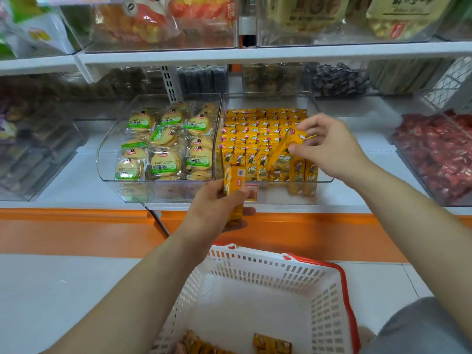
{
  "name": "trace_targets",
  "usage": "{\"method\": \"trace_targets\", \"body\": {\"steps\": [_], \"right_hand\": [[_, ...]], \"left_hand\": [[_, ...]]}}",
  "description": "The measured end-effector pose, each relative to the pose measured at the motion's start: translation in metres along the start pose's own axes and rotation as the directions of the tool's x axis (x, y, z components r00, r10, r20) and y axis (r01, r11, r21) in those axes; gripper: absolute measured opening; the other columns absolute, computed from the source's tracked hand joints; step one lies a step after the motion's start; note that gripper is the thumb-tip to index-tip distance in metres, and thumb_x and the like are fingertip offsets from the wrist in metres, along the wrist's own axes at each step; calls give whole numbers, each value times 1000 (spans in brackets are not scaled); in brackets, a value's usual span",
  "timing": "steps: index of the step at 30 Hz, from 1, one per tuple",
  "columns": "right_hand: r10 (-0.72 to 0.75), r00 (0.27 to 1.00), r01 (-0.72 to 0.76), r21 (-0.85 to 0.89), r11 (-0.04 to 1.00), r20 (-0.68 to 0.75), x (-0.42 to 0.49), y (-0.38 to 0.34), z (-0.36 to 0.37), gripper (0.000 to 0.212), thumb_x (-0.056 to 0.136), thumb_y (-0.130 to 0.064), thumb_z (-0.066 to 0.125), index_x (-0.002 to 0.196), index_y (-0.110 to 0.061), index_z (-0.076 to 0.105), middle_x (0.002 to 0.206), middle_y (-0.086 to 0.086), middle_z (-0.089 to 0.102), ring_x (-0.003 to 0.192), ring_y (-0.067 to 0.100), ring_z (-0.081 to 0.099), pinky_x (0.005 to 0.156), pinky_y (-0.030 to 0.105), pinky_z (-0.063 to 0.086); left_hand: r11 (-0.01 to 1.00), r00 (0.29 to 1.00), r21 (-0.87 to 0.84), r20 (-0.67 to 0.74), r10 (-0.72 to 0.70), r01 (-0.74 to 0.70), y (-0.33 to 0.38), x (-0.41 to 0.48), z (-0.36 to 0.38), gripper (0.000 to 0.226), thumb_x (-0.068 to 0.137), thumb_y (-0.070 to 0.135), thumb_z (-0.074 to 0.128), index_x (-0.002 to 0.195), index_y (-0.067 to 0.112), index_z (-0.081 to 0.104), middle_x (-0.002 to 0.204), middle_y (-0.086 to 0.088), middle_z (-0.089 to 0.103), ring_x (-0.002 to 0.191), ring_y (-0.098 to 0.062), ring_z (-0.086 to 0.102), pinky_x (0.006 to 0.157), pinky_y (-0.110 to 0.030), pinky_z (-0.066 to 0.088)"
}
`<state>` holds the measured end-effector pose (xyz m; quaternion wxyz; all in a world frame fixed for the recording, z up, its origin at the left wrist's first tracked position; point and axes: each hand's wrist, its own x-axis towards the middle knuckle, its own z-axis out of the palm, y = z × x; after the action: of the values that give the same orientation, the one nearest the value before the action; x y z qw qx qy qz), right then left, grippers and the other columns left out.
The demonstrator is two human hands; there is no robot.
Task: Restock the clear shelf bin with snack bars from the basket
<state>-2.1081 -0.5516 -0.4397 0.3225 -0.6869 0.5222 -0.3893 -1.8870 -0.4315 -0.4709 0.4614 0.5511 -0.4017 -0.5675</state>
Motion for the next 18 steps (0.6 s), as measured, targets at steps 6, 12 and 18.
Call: {"method": "trace_targets", "body": {"steps": [6, 12, 18], "right_hand": [[-82, 991, 122, -493, 862, 101, 23, 29, 20, 38, 79, -25, 84, 113, -18, 69, 105, 1, 67, 90, 18, 63, 81, 27, 47], [-76, 984, 160, -623, 766, 160, 26, 40, 36, 46, 84, -24, 78, 127, -19, 62, 124, 9, 64, 115, 28, 58, 92, 42, 52], [-54, 988, 136, -651, 747, 144, 26, 37, 33, 53, 84, -23, 78, 133, -20, 57, 129, 11, 54, 117, 30, 55, 96, 41, 48]], "left_hand": [[1000, 1000, 22, 13, -11, 11, -2, 0, 2, 21, 99, 27, 65, 118, 19, 66, 104, 3, 79, 87, -20, 78, 65, -28, 60], [999, 1000, 26, 15, -20, 20, -4, 3, 5, 19, 98, 28, 67, 116, 21, 66, 102, 3, 79, 85, -21, 78, 64, -27, 60], [1000, 999, 12, 27, -25, 25, -4, 2, 3, 19, 99, 29, 66, 117, 23, 65, 101, 4, 79, 86, -21, 78, 66, -28, 62]]}}
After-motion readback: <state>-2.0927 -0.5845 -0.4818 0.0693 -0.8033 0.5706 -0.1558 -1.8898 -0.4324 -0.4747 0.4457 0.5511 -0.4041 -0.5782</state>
